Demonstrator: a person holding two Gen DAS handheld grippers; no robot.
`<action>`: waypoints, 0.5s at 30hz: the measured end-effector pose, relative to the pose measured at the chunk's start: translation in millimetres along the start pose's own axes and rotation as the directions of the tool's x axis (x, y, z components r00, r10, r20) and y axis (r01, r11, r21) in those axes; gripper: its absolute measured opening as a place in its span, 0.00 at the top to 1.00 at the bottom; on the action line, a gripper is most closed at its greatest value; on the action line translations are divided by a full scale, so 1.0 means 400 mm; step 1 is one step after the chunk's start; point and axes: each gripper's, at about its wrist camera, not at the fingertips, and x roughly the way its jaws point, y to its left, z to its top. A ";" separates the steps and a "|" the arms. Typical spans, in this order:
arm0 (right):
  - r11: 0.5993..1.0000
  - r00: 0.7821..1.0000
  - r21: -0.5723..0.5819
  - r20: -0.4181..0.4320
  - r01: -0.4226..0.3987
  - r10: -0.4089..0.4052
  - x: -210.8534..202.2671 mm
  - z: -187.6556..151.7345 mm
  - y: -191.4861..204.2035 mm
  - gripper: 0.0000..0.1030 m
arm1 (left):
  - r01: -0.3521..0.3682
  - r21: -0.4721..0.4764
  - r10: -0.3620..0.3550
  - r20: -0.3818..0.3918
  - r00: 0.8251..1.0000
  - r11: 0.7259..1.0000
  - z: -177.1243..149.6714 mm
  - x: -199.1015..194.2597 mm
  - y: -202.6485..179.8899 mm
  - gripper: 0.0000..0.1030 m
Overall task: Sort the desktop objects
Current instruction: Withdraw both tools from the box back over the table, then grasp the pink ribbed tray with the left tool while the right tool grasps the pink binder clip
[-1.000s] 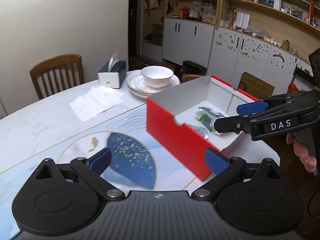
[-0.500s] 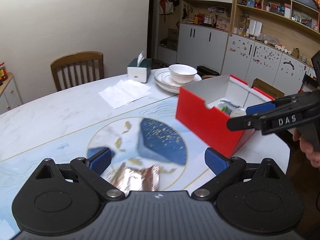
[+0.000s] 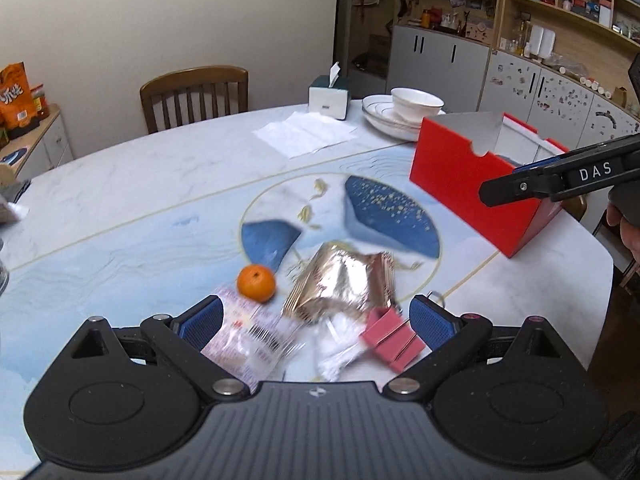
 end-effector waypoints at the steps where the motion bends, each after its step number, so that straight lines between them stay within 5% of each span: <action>1: 1.000 1.000 -0.004 -0.007 -0.004 0.004 0.007 -0.002 0.008 0.20 | 0.002 0.003 -0.001 -0.005 1.000 1.000 -0.008 0.002 0.002 0.03; 15: 0.996 0.991 -0.072 -0.128 -0.058 0.049 0.098 -0.066 0.105 0.20 | 0.117 0.172 -0.102 -0.090 0.991 0.978 -0.125 0.057 -0.083 0.04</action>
